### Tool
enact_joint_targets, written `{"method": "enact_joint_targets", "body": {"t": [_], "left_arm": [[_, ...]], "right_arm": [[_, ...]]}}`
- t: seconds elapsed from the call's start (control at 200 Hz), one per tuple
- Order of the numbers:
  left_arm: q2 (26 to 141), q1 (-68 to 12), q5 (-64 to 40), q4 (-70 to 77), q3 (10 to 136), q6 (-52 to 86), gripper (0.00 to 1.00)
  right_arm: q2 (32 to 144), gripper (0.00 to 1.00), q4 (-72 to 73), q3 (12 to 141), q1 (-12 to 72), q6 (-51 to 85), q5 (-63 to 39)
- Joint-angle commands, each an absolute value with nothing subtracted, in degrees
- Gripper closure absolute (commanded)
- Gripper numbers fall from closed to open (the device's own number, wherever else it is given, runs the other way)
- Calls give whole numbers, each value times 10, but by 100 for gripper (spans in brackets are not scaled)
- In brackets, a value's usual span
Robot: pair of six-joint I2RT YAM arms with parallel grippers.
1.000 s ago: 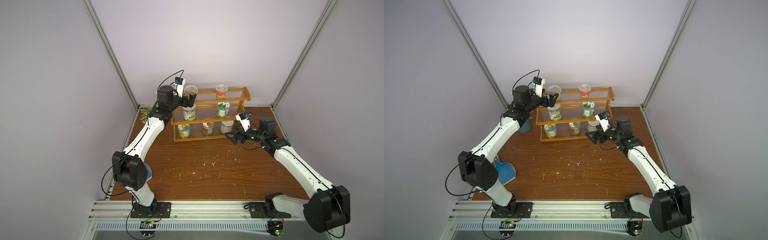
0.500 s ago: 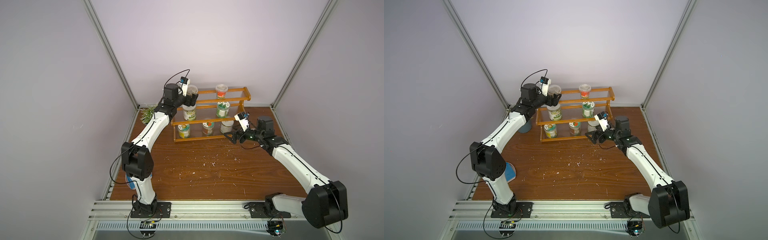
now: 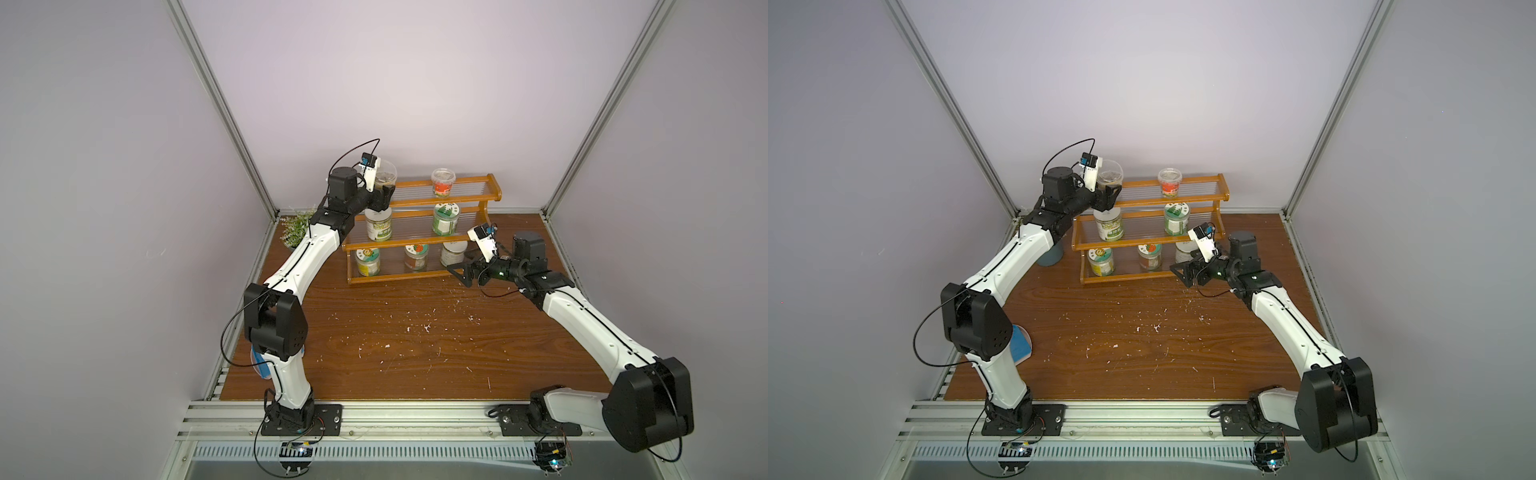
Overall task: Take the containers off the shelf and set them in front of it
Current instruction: 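Pick up a container from the shelf.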
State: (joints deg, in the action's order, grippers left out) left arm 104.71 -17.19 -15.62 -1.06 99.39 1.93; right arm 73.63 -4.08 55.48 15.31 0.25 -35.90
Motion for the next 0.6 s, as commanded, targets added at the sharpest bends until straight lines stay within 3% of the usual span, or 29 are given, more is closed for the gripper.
{"method": "enact_joint_targets", "body": {"t": [0.0, 0.405, 0.595], "left_arm": [[1020, -177, -153, 17, 991, 18, 27], [939, -177, -151, 47, 906, 33, 25], [863, -178, -161, 66, 808, 44, 25]], "right_arm": [[734, 1, -23, 578, 153, -6, -363], [731, 1, -20, 577, 153, -3, -366], [730, 1, -18, 576, 153, -3, -366]]}}
